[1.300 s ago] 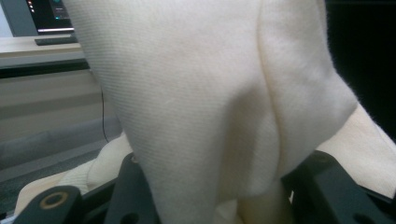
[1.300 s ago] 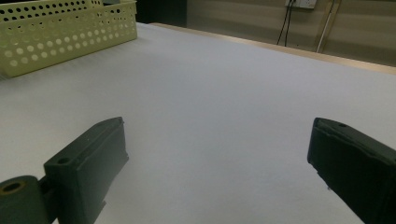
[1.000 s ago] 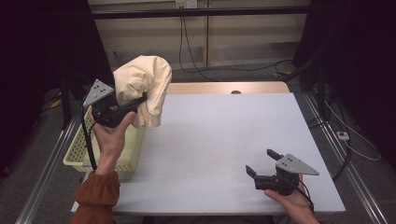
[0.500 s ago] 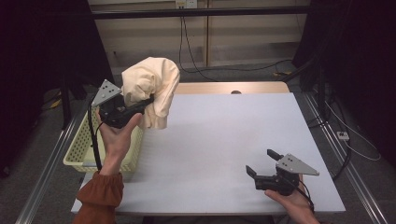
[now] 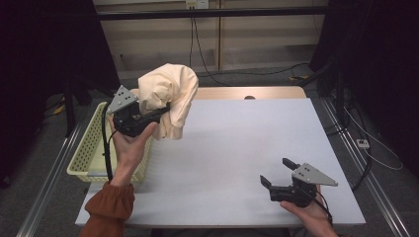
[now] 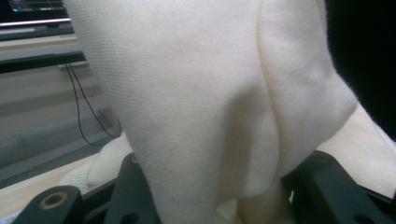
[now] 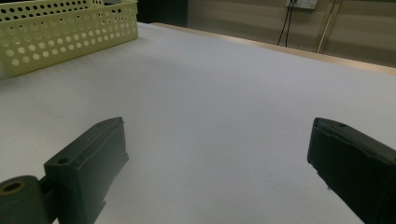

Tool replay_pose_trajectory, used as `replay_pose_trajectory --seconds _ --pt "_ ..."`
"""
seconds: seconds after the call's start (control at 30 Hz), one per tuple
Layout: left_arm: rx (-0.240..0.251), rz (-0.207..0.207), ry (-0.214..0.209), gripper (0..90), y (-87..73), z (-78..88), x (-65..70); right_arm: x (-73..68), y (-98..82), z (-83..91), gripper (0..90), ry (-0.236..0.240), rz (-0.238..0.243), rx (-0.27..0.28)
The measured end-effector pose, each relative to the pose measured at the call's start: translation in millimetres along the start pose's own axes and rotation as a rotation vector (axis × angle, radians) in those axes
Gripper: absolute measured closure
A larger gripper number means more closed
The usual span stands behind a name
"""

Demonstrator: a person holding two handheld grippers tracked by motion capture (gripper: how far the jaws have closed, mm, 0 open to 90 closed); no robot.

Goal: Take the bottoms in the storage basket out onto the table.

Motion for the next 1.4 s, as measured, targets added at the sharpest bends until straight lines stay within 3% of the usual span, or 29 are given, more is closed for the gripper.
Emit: replay_pose_trajectory --seconds 0.47,1.03,1.27,1.4 --pt "-0.038 -0.009 -0.041 57.7 -6.8 -16.6 14.2 -0.1 -0.1 0.0 4.9 0.002 0.0 0.0" --pt "-0.038 -0.035 -0.089 57.7 11.8 -42.8 25.3 0.5 -0.7 -1.9 4.9 0.003 -0.004 -0.005" --pt "-0.033 -0.029 -0.133 57.6 21.4 -53.5 31.7 1.2 -1.3 -1.7 4.9 0.0 -0.006 -0.008" --pt "-0.038 -0.02 -0.15 57.6 19.1 -57.4 34.4 0.5 -1.3 -2.1 4.9 0.002 -0.001 -0.008"
Point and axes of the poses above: each handheld gripper's, and its own axes: z roughly backward along the jaws, y roughly out of its top, x roughly to its right, the point moved 10 cm from there along -z, roughly forward along the jaws, and after that the axes turned 12 degrees about -y, right-handed, at the moved point
